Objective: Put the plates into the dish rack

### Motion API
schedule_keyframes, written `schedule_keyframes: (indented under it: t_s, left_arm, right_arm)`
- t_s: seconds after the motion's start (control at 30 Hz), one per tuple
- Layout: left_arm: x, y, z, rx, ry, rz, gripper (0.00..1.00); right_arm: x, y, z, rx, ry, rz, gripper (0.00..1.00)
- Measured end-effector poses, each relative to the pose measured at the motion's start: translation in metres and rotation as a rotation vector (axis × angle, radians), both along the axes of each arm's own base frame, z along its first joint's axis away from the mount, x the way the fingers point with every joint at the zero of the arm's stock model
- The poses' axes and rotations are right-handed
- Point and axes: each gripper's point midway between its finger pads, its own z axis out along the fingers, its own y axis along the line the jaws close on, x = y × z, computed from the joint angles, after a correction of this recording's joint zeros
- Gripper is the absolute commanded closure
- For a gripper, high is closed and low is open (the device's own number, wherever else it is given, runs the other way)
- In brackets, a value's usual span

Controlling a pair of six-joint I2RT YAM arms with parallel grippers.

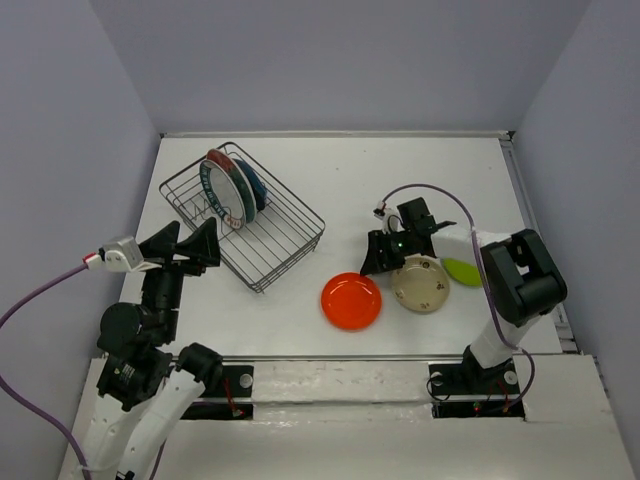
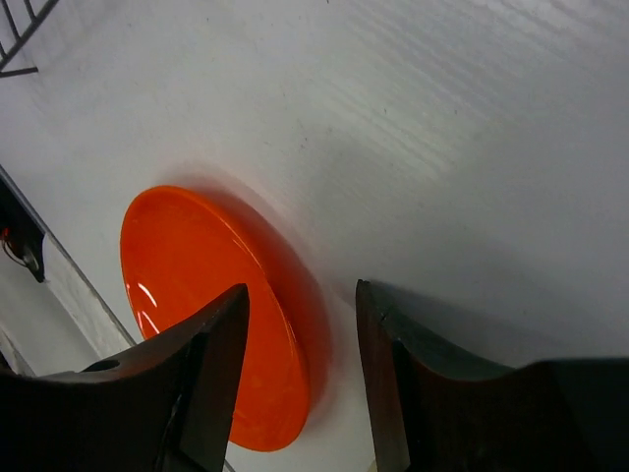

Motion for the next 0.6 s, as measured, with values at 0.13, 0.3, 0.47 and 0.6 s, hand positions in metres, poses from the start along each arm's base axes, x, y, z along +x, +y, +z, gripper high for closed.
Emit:
schedule_keyframes:
  t_s: [0.13, 0.3, 0.47, 0.6]
  left_arm:
    - [-0.001, 0.000, 0.001, -0.001, -0.003, 0.000, 0.01]
    - [-0.001, 0.001, 0.001, -0.003, -0.006, 0.001, 0.01]
    - [-0.003, 0.002, 0.003, -0.007, -0.014, 0.002, 0.01]
    - [-0.004, 0.003, 0.003, -0.009, -0.015, 0.004, 0.01]
  right_arm:
    - [0.012, 0.010, -0.002, 0.016, 0.012, 0.025, 0.55]
    - [-0.002, 0.028, -0.003, 0.041, 0.034, 0.101, 0.55]
    - [-0.019, 0.041, -0.004, 0.054, 0.051, 0.165, 0.60]
    - [-0.024, 0.040, -0.006, 0.054, 0.063, 0.168, 0.81]
